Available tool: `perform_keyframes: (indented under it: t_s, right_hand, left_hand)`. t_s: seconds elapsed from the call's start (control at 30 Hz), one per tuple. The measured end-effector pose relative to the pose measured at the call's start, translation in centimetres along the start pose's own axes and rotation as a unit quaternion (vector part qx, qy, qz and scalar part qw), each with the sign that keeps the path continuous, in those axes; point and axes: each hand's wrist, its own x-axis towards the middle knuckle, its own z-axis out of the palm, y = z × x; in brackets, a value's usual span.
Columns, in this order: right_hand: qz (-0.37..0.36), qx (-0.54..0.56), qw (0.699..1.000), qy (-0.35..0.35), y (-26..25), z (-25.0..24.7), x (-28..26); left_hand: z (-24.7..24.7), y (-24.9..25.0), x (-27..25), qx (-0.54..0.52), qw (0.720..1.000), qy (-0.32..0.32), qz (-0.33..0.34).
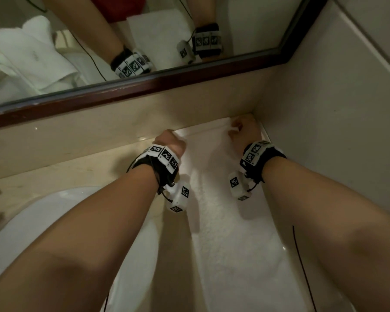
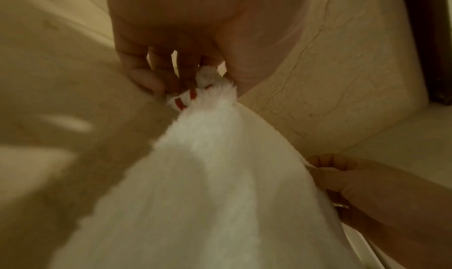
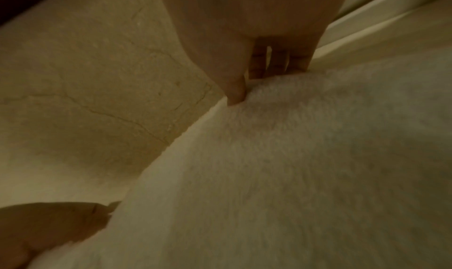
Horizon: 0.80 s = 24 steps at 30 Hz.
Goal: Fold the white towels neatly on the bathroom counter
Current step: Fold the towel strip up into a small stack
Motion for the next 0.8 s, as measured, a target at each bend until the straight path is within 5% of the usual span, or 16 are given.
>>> perform_keyframes:
  t_s: [0.4,0.8]
  right_hand:
    - [0.001,0.0,0.995,-0.101,0.7,-1.7,-4.2]
    - [0.017,0.052,0.995,-0.084,2.7,-5.4,-13.8]
  left_hand:
    - [0.9,-0.8,-0.8,0.072,0.995,0.058,0.036]
    - [1.0,-2.0,-9.6,0.102,0.982,0.147,0.058]
